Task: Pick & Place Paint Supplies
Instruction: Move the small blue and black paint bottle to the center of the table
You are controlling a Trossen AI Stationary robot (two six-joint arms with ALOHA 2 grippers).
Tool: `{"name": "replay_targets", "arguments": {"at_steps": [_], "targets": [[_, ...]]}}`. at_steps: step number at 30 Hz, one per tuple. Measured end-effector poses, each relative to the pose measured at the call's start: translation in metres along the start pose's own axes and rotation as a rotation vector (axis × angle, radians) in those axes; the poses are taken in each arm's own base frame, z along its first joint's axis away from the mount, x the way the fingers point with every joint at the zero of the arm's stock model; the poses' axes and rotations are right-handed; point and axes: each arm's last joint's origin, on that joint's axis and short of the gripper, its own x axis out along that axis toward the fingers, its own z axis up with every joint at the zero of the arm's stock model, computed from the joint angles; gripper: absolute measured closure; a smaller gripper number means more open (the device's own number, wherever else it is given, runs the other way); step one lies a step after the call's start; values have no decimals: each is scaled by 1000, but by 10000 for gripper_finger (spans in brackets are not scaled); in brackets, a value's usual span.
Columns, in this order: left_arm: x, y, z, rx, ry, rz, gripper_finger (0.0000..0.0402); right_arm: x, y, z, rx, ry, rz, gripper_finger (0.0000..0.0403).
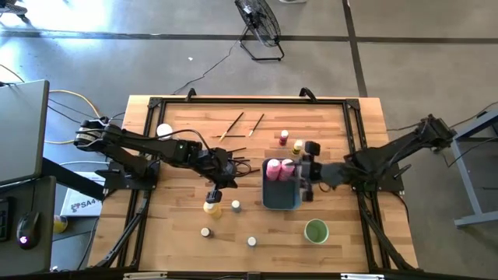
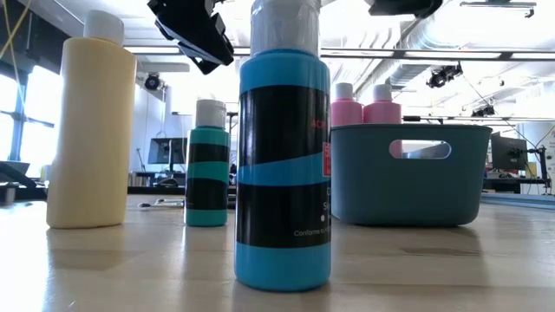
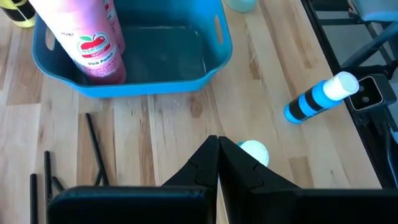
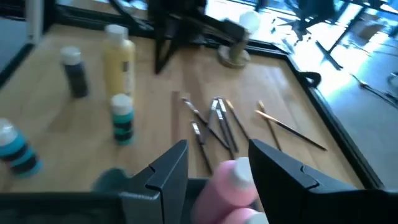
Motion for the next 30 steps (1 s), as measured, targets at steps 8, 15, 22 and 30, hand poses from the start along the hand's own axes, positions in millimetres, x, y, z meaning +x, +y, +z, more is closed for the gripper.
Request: {"name": "replay_targets", "arguments": {"at_steps": [8,15,22,30], "targets": [[16,3,-4,-8,42,23,394,-5,9,0,-44,-13,36,241],[19,-14,0,60,43,11,394,-1,2,0,-19,0,5,241],[8,-35,17,122,10,11,394,4,-7,0,16,9,-28,241],[13,-36,33,65,110,52,394,5,-9,-1,39,18,-36,241]]}}
